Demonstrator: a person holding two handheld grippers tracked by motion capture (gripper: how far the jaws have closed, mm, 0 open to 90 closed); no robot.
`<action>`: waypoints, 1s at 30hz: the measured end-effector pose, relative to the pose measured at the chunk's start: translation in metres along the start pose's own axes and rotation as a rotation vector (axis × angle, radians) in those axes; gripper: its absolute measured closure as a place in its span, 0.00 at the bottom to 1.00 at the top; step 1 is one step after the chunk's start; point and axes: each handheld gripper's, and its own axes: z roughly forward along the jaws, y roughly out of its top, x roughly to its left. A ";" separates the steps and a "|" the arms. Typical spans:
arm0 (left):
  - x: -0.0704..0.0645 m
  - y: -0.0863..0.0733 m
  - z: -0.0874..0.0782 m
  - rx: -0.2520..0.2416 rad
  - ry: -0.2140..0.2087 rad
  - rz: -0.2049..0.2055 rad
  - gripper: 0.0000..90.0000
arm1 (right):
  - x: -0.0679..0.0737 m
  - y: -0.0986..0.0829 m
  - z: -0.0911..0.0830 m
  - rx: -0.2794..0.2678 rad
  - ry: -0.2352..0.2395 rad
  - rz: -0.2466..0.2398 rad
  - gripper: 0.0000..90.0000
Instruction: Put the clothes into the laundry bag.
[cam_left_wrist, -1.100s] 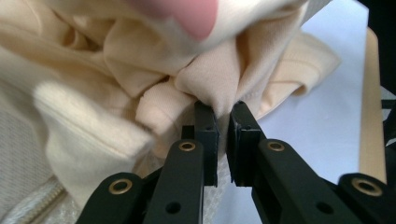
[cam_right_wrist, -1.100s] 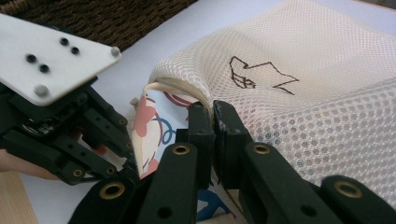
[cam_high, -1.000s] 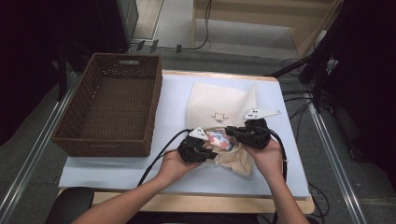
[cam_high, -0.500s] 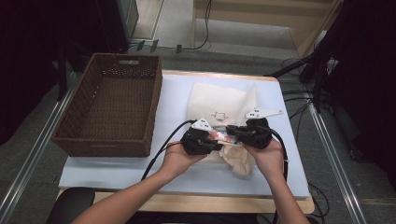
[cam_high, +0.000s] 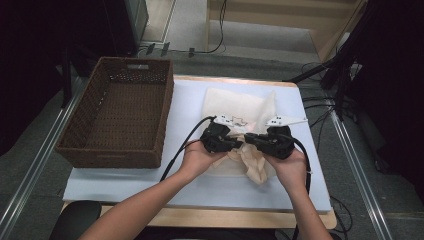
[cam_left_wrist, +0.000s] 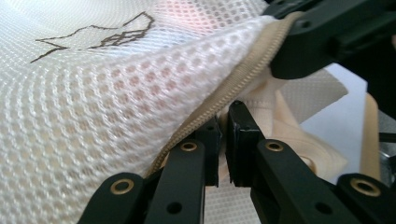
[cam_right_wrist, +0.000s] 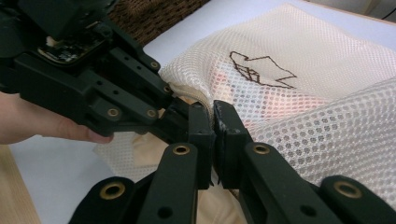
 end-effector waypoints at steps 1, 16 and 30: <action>0.000 0.000 0.000 0.000 0.000 0.000 0.95 | 0.000 0.000 0.000 0.004 -0.001 0.006 0.98; 0.010 -0.002 0.031 0.062 0.055 0.028 0.95 | -0.007 -0.004 0.004 0.027 -0.009 0.026 0.98; 0.019 0.000 0.032 0.040 0.065 -0.017 0.93 | -0.015 -0.008 0.010 0.050 -0.001 0.057 0.99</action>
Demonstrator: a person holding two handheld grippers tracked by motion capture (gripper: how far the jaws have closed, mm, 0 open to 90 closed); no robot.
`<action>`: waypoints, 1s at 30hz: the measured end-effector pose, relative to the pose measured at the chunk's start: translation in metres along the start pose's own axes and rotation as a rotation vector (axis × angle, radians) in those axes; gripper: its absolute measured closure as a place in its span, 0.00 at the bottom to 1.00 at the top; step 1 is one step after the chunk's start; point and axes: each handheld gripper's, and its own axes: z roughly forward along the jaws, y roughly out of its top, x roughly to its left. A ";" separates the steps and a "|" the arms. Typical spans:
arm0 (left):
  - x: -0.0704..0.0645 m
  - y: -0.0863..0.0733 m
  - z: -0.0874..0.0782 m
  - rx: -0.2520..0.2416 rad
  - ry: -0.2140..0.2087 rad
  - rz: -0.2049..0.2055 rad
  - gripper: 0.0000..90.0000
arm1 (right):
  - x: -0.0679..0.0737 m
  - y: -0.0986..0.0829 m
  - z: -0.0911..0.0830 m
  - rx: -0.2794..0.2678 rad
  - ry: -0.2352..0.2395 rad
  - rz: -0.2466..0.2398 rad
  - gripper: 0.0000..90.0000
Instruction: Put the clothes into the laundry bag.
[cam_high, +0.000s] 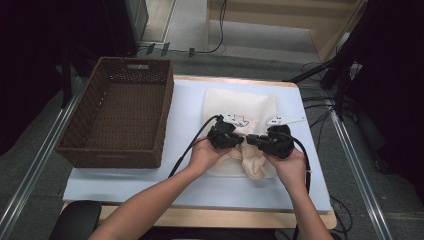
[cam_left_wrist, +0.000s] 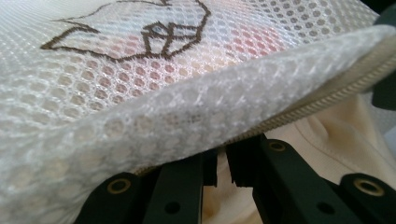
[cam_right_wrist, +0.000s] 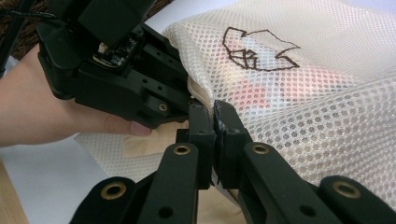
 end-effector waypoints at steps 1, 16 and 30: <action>0.000 0.000 -0.001 0.004 -0.015 -0.016 0.92 | 0.000 0.000 0.000 0.000 0.000 -0.001 0.99; -0.010 -0.002 -0.038 0.036 -0.107 0.003 0.74 | -0.003 0.000 -0.004 -0.018 -0.003 0.008 0.99; -0.025 -0.014 -0.075 0.001 -0.144 0.050 0.60 | -0.002 0.000 -0.004 -0.017 -0.005 0.007 0.99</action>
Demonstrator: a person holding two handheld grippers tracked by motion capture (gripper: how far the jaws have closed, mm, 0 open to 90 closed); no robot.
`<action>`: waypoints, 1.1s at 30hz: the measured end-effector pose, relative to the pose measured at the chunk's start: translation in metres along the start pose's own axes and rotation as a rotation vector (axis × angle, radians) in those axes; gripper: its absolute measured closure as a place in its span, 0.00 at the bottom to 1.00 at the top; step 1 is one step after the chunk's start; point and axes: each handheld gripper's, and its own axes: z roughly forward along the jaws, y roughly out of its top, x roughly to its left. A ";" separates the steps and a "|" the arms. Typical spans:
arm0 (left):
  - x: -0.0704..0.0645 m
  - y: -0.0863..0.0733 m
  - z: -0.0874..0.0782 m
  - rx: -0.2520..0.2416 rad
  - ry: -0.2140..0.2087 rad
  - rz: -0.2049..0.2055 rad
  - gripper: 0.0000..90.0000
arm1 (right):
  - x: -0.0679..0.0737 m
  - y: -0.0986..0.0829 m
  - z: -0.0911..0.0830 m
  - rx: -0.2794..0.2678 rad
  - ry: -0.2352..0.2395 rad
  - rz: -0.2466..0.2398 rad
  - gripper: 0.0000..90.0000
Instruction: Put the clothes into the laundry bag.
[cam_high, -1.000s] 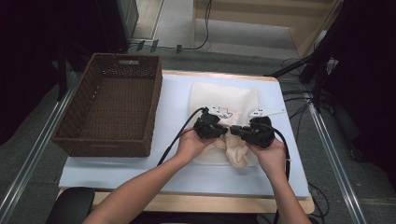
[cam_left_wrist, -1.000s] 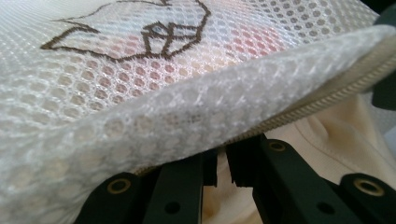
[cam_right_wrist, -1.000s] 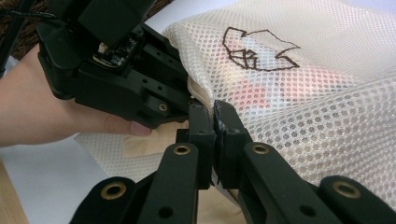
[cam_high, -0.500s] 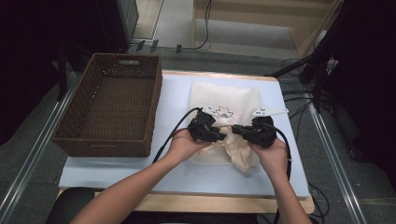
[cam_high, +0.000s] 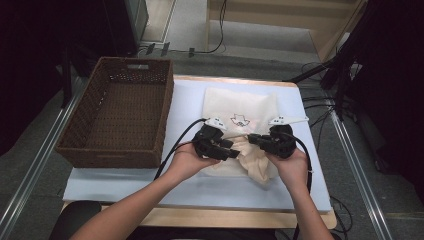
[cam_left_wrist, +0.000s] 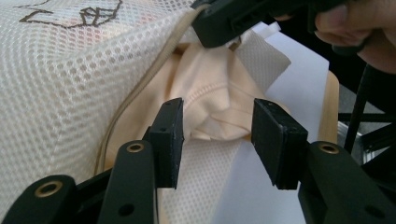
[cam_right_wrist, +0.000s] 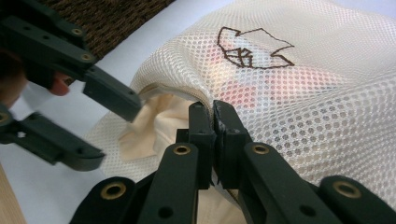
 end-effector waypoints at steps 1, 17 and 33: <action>0.000 -0.002 -0.002 0.007 0.002 -0.001 0.60 | 0.000 0.000 0.000 0.000 0.001 0.001 0.99; 0.007 -0.036 -0.013 0.072 0.020 -0.030 0.48 | 0.000 0.000 0.000 0.002 -0.001 -0.004 0.98; 0.024 -0.066 0.008 0.093 0.061 -0.055 0.43 | 0.002 0.000 0.002 0.010 0.000 -0.027 0.98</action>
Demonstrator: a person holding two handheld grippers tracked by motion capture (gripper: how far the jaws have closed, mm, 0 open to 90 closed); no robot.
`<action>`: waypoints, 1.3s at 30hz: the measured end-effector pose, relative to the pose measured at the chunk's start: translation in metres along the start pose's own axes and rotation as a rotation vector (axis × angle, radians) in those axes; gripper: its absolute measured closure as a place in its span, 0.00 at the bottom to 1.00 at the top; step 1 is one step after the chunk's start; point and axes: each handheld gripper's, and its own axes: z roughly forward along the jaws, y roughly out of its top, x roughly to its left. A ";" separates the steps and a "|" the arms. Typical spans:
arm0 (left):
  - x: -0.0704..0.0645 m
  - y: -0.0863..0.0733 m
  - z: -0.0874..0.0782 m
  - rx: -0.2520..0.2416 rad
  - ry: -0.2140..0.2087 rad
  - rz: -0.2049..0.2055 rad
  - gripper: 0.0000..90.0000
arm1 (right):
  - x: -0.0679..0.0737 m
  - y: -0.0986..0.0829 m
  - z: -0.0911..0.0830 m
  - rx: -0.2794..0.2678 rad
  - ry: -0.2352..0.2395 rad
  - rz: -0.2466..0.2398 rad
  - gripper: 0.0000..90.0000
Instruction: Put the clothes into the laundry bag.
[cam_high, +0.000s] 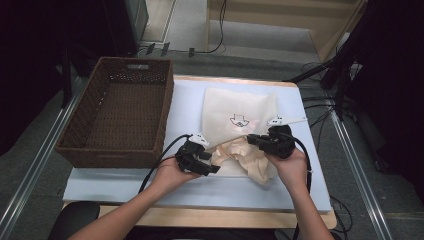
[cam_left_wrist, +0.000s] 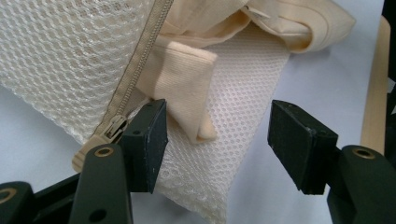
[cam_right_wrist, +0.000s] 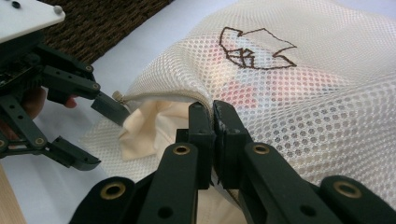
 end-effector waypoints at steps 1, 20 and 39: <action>0.000 0.000 0.001 0.000 0.000 0.001 0.43 | 0.000 0.000 0.000 0.002 0.000 0.002 0.98; 0.005 -0.004 0.017 -0.021 0.034 -0.043 0.63 | 0.000 0.000 0.001 0.005 0.003 -0.004 0.98; -0.003 0.017 -0.001 -0.123 -0.042 -0.042 0.98 | 0.000 0.000 0.002 0.004 -0.002 0.001 0.98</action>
